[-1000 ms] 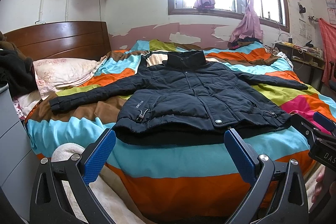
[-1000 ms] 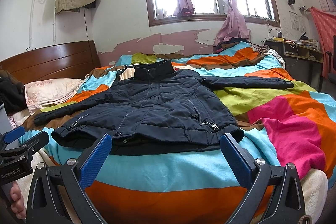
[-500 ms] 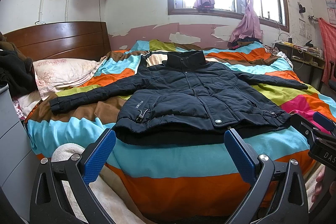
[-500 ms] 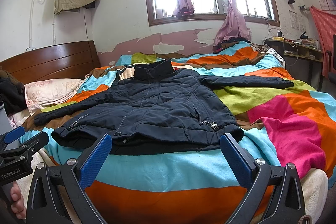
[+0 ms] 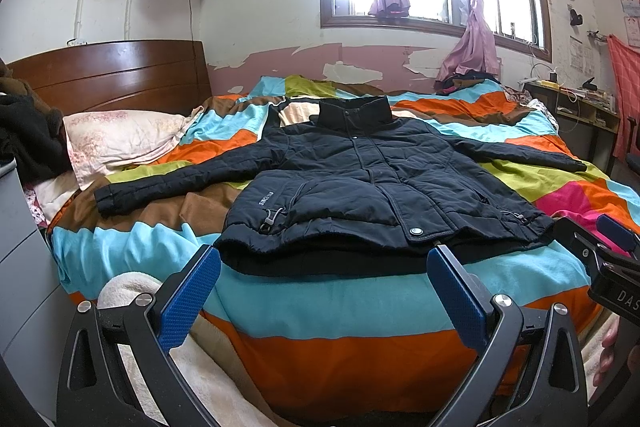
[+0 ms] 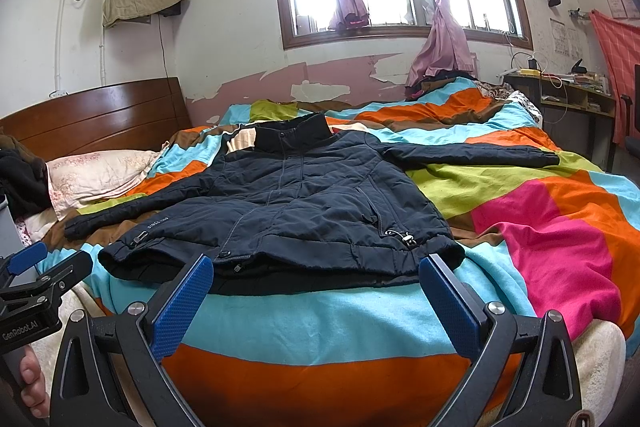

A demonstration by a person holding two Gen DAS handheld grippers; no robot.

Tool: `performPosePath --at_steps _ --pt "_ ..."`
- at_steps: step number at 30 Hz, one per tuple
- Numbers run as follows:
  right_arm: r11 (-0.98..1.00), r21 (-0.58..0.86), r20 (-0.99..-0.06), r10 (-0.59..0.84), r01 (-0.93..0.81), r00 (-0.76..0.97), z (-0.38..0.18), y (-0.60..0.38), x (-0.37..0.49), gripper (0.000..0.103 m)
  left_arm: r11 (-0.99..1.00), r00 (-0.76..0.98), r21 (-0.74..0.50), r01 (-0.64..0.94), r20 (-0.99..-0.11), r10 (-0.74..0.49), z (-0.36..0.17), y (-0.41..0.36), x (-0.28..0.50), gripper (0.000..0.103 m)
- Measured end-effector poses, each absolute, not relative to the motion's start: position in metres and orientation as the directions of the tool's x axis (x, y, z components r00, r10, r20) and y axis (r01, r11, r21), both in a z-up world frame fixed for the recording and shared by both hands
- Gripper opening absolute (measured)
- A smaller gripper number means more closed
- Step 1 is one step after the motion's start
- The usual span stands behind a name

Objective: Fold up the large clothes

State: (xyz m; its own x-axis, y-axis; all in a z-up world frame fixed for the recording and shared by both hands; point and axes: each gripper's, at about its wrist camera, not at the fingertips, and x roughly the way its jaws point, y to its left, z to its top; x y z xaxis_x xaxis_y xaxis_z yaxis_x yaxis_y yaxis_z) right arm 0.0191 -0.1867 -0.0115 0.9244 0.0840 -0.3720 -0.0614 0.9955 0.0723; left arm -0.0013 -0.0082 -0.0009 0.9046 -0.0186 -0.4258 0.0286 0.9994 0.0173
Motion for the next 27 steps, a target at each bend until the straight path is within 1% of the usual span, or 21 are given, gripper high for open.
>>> performPosePath --at_steps 16,19,20,23,25,27 --pt "0.995 0.077 -0.373 0.088 -0.063 0.924 -0.012 -0.187 0.019 0.103 0.999 0.902 0.013 0.033 -0.432 -0.024 -0.001 -0.009 -0.001 0.101" --pt "0.993 0.094 -0.377 0.107 -0.077 0.920 -0.016 -0.188 0.020 0.103 0.998 0.889 -0.023 0.062 -0.452 -0.065 -0.002 -0.006 0.000 0.101" --pt "0.988 0.121 -0.385 0.134 -0.094 0.913 -0.019 -0.191 0.022 0.103 0.996 0.882 -0.046 0.079 -0.463 -0.091 -0.003 -0.005 0.002 0.101" --pt "0.984 0.151 -0.396 0.144 -0.091 0.907 -0.025 -0.195 0.022 0.103 0.986 0.841 -0.116 0.121 -0.515 -0.163 -0.009 -0.001 0.005 0.101" --pt "0.982 0.167 -0.396 0.148 -0.088 0.906 -0.025 -0.198 0.020 0.103 0.979 0.821 -0.146 0.141 -0.535 -0.198 -0.013 -0.001 0.003 0.101" --pt "0.982 0.171 -0.396 0.142 -0.079 0.907 -0.024 -0.200 0.018 0.103 0.979 0.820 -0.147 0.140 -0.537 -0.198 -0.013 -0.003 0.000 0.101"
